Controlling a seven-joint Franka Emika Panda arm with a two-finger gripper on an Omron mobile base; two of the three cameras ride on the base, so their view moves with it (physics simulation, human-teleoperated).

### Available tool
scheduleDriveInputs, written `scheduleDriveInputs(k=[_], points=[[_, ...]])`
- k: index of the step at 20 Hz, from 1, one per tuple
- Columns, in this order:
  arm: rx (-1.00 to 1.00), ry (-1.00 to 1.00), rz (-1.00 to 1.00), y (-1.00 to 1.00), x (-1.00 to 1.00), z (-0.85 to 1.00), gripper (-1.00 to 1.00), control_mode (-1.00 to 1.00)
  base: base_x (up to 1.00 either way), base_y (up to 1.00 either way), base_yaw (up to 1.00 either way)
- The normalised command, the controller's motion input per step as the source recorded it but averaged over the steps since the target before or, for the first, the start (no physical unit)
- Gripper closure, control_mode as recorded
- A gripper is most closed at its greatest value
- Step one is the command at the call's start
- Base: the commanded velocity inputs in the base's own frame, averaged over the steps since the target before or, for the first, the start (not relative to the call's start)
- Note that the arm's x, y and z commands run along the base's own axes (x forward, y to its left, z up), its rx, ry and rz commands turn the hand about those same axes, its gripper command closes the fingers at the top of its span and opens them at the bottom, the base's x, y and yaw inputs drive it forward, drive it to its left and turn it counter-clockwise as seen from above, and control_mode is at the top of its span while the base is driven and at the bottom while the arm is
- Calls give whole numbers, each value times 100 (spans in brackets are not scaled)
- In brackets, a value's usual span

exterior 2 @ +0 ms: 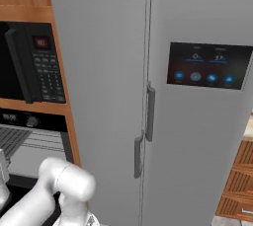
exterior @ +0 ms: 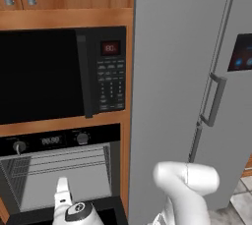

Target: Take the fish from the oven and place it on the plate on the counter.

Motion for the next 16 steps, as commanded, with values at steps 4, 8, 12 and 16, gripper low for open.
scheduleDriveInputs(k=[4, 8, 12, 16], points=[[0, 0, -11, 72, 64, -78, -100, -100, 0, 0, 0], [-7, 0, -10, 67, 38, -100, -100, -100, 0, 0, 0], [-16, 0, -9, 54, 43, -100, -100, -100, 0, 0, 0], [-18, 0, -9, 68, 81, -74, -100, -100, 0, 0, 0]])
